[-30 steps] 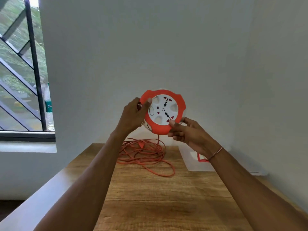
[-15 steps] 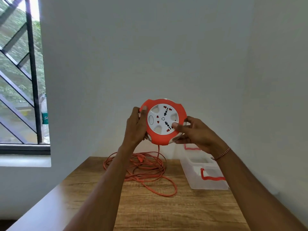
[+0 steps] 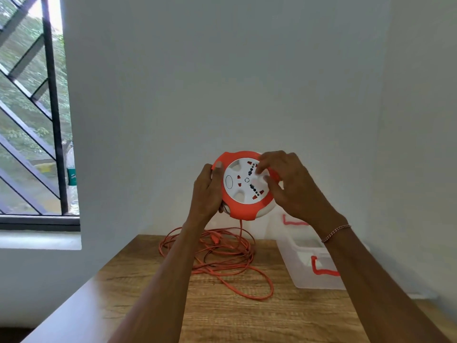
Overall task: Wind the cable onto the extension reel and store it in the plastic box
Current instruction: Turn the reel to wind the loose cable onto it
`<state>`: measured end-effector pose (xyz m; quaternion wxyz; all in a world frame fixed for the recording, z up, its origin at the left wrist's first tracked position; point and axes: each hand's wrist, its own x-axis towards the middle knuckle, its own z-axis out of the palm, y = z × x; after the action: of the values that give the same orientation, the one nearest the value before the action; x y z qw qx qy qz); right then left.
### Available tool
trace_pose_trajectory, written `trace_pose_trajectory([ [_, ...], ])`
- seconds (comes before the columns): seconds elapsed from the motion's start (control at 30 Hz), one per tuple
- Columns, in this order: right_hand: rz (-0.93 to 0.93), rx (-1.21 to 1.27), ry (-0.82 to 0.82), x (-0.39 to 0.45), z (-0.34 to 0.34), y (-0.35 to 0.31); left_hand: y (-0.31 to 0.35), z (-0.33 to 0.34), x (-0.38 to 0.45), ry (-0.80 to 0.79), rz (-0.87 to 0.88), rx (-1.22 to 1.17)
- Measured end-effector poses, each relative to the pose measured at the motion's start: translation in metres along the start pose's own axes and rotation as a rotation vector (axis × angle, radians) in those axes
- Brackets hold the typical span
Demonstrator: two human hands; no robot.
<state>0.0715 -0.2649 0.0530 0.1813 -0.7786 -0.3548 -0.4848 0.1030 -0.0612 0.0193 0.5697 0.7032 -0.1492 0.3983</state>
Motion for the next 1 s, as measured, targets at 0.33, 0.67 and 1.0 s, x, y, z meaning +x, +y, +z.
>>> trace_pose_trajectory([
  [0.33, -0.096, -0.320, -0.281, -0.005, -0.001, -0.027, 0.007, 0.002, -0.002, -0.058, 0.155, 0.017],
  [0.67, 0.028, -0.462, -0.133, -0.009, 0.003, -0.030, 0.008, 0.003, -0.003, -0.052, 0.165, -0.014],
  [1.0, 0.171, -0.312, -0.078, -0.007, 0.003, -0.040, 0.007, 0.003, -0.004, -0.055, 0.146, 0.034],
])
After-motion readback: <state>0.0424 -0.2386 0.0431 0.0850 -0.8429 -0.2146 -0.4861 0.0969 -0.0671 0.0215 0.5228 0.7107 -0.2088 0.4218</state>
